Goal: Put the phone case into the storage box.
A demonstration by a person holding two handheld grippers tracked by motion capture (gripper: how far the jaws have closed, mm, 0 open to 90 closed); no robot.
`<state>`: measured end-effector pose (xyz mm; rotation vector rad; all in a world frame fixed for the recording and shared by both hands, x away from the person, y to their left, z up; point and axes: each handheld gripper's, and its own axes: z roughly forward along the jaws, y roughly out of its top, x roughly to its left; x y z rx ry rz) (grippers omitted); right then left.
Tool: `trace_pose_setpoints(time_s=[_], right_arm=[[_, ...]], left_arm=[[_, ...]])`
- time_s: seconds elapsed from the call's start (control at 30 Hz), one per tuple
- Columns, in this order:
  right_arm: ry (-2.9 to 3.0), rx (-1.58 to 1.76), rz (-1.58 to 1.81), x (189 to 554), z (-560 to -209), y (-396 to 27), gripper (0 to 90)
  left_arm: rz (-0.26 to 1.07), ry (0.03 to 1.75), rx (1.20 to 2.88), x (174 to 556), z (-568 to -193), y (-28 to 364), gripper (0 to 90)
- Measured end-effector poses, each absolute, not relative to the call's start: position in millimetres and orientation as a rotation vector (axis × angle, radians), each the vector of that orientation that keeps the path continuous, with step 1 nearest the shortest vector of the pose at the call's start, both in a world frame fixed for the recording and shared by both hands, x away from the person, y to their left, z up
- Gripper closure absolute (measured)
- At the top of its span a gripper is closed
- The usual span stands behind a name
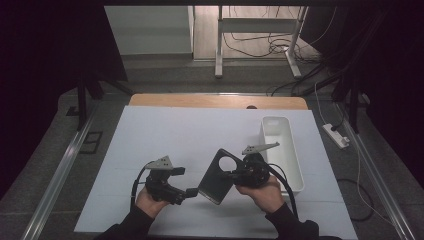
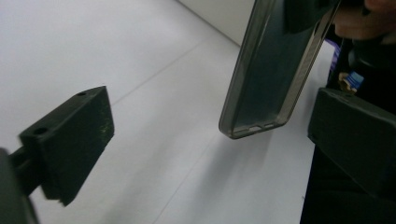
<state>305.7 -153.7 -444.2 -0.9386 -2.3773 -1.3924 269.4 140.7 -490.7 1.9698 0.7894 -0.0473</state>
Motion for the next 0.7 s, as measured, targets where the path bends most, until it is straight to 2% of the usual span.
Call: trace_pose_setpoints(time_s=[0.7], right_arm=[[-2.512,-0.702,-1.335,294.5,-441.4,-138.4,85.4]], left_arm=[[-0.121,0.641,2.042,267.9,-497.9,115.0,0.0]])
